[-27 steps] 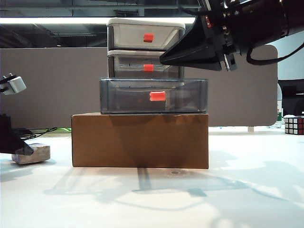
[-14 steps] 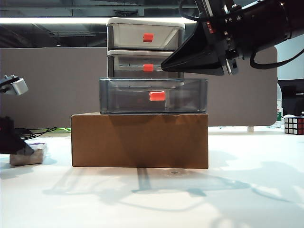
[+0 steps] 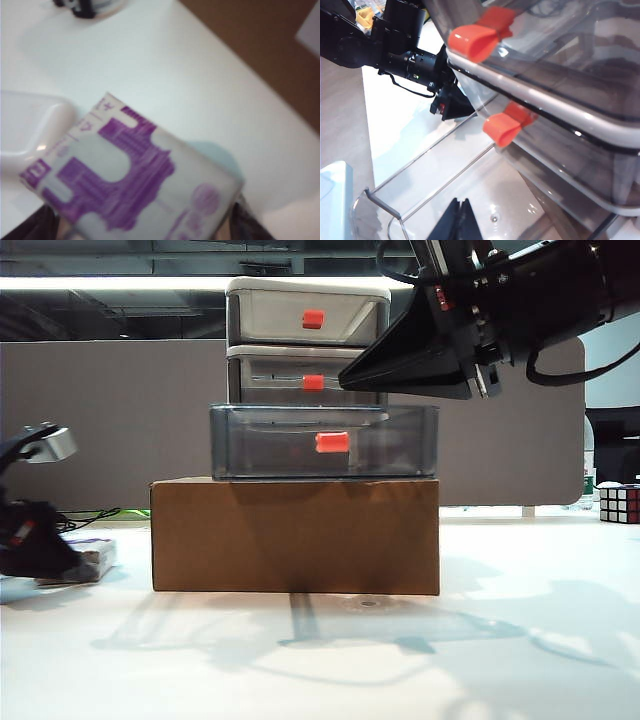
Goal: Open the third layer of the drawer on the table, pick up a pack of napkins on the table and put it in, and finally close the drawer.
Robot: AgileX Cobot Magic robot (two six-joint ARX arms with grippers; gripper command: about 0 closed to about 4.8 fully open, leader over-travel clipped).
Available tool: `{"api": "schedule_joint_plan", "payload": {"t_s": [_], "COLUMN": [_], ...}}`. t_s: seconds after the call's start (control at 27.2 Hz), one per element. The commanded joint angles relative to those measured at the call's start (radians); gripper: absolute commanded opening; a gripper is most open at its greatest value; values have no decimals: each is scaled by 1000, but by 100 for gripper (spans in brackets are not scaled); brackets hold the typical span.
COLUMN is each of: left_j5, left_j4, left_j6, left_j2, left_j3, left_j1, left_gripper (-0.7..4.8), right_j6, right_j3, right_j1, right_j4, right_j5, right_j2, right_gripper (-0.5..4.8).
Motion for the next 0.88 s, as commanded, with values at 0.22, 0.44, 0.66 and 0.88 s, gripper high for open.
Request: {"api": "schedule_joint_plan", "payload": {"t_s": [0.22, 0.44, 0.66, 0.88], "left_j5": [-89, -188, -201, -164], "left_j4": [23, 27, 25, -14], "left_j6": [-20, -21, -23, -39], "left_j2": [-5, -3, 7, 19], "left_j3": [7, 31, 54, 56], "left_j1": [-155, -185, -185, -185], "left_gripper": [479, 479, 479, 456], "right_j6": [-7, -7, -7, -7], "right_j3": [3, 4, 4, 4], "right_j1": [0, 0, 0, 0], "right_j4": [6, 4, 4, 5], "right_j5": [-23, -25, -24, -24], "right_j2": [-3, -3, -3, -3], "right_gripper": [-6, -6, -6, -6]}}
